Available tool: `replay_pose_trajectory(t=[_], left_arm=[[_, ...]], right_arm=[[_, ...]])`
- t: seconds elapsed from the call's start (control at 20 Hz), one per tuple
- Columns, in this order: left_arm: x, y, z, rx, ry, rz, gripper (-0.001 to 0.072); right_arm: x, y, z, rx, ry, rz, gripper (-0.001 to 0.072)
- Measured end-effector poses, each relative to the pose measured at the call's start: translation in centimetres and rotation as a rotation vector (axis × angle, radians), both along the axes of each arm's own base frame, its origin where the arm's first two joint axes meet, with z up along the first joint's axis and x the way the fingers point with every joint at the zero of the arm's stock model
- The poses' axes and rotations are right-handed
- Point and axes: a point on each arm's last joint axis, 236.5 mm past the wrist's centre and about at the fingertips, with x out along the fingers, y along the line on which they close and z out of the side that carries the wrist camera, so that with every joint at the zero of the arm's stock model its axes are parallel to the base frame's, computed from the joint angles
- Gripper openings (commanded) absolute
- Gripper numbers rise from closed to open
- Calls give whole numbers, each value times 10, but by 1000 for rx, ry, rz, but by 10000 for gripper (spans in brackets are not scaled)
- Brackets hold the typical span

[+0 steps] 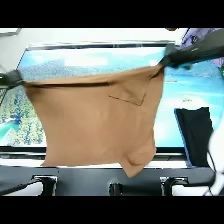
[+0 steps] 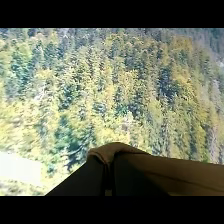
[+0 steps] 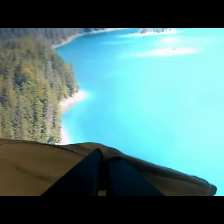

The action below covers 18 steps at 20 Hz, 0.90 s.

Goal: Fold the clothes and pants, and hang the long-sleeved shirts on hangers.

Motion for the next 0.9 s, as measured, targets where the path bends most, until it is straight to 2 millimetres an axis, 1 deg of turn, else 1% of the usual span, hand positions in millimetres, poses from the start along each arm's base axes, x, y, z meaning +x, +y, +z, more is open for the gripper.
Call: replay_pose_trajectory(t=[0.05, 0.1, 0.15, 0.2, 0.3, 0.4, 0.45, 0.55, 0.7, 0.8, 0.9], left_arm=[[17, -1, -23, -6, 15, 4, 10], [33, -1, -40, -9, 12, 7, 10], [49, -2, -57, -9, 8, 8, 11], [61, -2, -71, -12, 8, 11, 11], [82, -1, -91, -11, -3, 15, 10], [91, -2, -106, -14, 4, 18, 11], [93, -1, -110, -15, 6, 20, 11], [89, -1, -119, -20, 39, 19, 11], [71, 2, -130, -37, 128, 16, 12], [53, 1, -139, -51, 211, 7, 12], [33, -3, -147, -62, 302, -20, 13]], right_arm=[[17, 4, -32, 1, 33, -5, 32], [34, 7, -64, 2, 58, -15, 32], [49, 9, -91, 5, 70, -32, 32], [61, 10, -111, 8, 72, -49, 32], [78, 10, -142, 8, 71, -76, 32], [87, 9, -156, 8, 62, -92, 32], [88, 8, -160, 3, 66, -93, 32], [85, 8, -163, -9, 79, -86, 32], [67, 5, -164, -48, 138, -54, 32], [49, 2, -167, -82, 200, -24, 33], [31, -3, -173, -116, 272, 4, 33]])
